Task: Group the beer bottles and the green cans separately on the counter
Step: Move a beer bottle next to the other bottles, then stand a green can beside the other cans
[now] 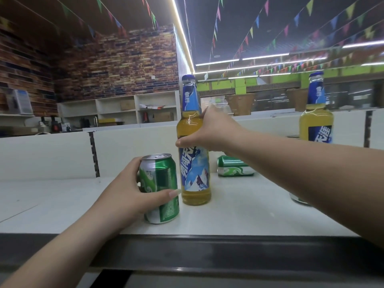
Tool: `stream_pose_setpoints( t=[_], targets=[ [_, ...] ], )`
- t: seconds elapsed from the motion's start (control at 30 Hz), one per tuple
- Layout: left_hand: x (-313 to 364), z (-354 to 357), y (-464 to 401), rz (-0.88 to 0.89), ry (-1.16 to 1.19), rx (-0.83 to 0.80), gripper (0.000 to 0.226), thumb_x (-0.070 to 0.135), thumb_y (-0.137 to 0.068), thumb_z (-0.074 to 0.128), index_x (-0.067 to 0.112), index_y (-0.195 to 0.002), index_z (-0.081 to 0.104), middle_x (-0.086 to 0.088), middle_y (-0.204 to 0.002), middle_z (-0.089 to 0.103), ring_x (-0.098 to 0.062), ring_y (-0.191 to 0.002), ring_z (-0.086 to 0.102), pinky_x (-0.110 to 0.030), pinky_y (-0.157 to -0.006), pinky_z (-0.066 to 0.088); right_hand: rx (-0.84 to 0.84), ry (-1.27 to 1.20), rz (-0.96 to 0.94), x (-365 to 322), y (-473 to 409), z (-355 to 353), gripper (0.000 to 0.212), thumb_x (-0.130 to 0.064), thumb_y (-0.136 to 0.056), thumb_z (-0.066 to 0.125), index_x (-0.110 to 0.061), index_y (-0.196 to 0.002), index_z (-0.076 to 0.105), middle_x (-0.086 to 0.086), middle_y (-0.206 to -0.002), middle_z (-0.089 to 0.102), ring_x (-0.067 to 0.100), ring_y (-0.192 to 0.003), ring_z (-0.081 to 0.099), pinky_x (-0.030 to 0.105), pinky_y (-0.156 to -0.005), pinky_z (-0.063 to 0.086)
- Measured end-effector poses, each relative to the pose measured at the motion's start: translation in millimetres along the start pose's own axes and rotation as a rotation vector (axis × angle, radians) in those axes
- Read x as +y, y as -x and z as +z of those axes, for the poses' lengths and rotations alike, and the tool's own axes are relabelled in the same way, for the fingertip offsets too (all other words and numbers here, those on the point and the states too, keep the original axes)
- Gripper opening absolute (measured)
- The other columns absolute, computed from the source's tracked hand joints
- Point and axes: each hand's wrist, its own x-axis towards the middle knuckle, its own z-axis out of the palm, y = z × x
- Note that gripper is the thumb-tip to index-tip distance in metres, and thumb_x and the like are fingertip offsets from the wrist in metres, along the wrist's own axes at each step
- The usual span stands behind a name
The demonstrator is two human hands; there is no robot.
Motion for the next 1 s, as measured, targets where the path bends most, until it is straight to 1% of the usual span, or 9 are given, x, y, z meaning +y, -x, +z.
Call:
stream_pose_setpoints(
  t=[0.1, 0.23, 0.3, 0.4, 0.53, 0.67, 0.77, 0.87, 1.0],
  targets=[
    [2.2, 2.6, 1.7, -0.001, -0.030, 0.035, 0.073, 0.050, -0.046, 0.094, 0.047, -0.110, 0.061, 0.030, -0.100, 0.074, -0.002, -0.088, 0.075, -0.031, -0.080, 0.060, -0.042, 0.024, 0.013, -1.4, 9.4, -4.5, 0.091, -0.056, -0.061, 0.088, -0.017, -0.129, 0.043, 0.004, -0.118, 0.065, 0.020, -0.100, 0.067, 0.039, -0.081, 0.062],
    [23.1, 0.0, 13.9, 0.160, -0.039, 0.247, 0.062, 0.058, -0.048, 0.093, 0.054, -0.099, 0.058, 0.044, -0.095, 0.067, -0.002, -0.087, 0.070, -0.031, -0.072, 0.056, 0.005, 0.119, -0.071, -25.5, 34.6, -48.8, 0.104, -0.068, -0.079, 0.067, -0.012, -0.155, 0.024, 0.005, -0.109, 0.064, 0.009, -0.072, 0.054, 0.018, -0.045, 0.046],
    [52.1, -4.3, 22.0, 0.241, -0.005, 0.337, 0.069, 0.075, -0.038, 0.085, 0.060, -0.099, 0.056, 0.042, -0.093, 0.068, -0.006, -0.089, 0.069, -0.042, -0.077, 0.059, 0.090, 0.044, -0.212, -42.1, 50.0, -83.7, 0.089, -0.067, -0.087, 0.055, -0.015, -0.154, 0.030, -0.002, -0.115, 0.064, 0.008, -0.084, 0.061, 0.021, -0.059, 0.050],
    [98.4, -0.4, 24.1, 0.431, 0.019, 0.379, 0.073, 0.078, -0.037, 0.083, 0.067, -0.102, 0.053, 0.029, -0.102, 0.072, -0.018, -0.100, 0.072, -0.057, -0.086, 0.058, -0.084, -0.045, -0.354, -64.0, 76.8, -115.7, 0.057, -0.060, -0.097, 0.044, -0.020, -0.137, 0.052, 0.002, -0.115, 0.069, 0.015, -0.097, 0.071, 0.029, -0.071, 0.059],
    [149.6, 25.6, 20.4, 0.585, 0.032, 0.331, 0.065, 0.062, -0.048, 0.085, 0.055, -0.105, 0.056, 0.017, -0.106, 0.075, -0.009, -0.098, 0.074, -0.046, -0.085, 0.060, -0.100, 0.126, -0.490, -70.3, 96.1, -140.0, 0.048, -0.051, -0.094, 0.058, -0.020, -0.131, 0.059, -0.007, -0.110, 0.071, 0.007, -0.092, 0.072, 0.025, -0.072, 0.062],
    [187.0, 60.3, 10.3, 0.601, 0.098, 0.239, 0.063, 0.056, -0.049, 0.085, 0.051, -0.107, 0.059, 0.018, -0.100, 0.074, 0.004, -0.091, 0.072, -0.034, -0.080, 0.062, -0.002, 0.143, -0.474, -54.4, 104.3, -169.3, 0.048, -0.039, -0.077, 0.083, -0.014, -0.116, 0.069, 0.002, -0.099, 0.077, 0.016, -0.087, 0.075, 0.042, -0.081, 0.062],
    [201.0, 90.4, 1.0, 0.533, 0.133, 0.151, 0.108, 0.069, -0.042, 0.083, 0.042, -0.140, 0.045, 0.016, -0.101, 0.072, 0.004, -0.090, 0.073, -0.026, -0.076, 0.060, 0.068, 0.110, -0.374, -31.3, 106.4, -199.6, 0.051, -0.039, -0.069, 0.087, -0.018, -0.113, 0.070, 0.003, -0.098, 0.079, 0.015, -0.086, 0.077, 0.041, -0.083, 0.063],
    [195.8, 121.8, -11.1, 0.427, 0.123, 0.030, 0.133, 0.089, -0.041, 0.065, 0.047, -0.156, 0.013, 0.013, -0.114, 0.067, -0.002, -0.092, 0.072, -0.037, -0.081, 0.060, 0.189, 0.169, -0.251, -4.6, 109.5, -229.0, 0.080, -0.051, -0.061, 0.086, -0.021, -0.131, 0.063, -0.008, -0.113, 0.071, 0.008, -0.096, 0.071, 0.035, -0.090, 0.058],
    [173.2, 159.8, -24.3, 0.238, -0.108, -0.141, 0.132, 0.087, -0.040, 0.062, 0.046, -0.156, 0.016, 0.009, -0.124, 0.061, -0.010, -0.102, 0.067, -0.043, -0.083, 0.062, 0.225, 0.165, -0.046, 40.1, 111.2, -255.8, 0.101, -0.060, -0.043, 0.082, -0.027, -0.135, 0.056, -0.003, -0.119, 0.060, 0.011, -0.097, 0.062, 0.031, -0.082, 0.054]
  ],
)
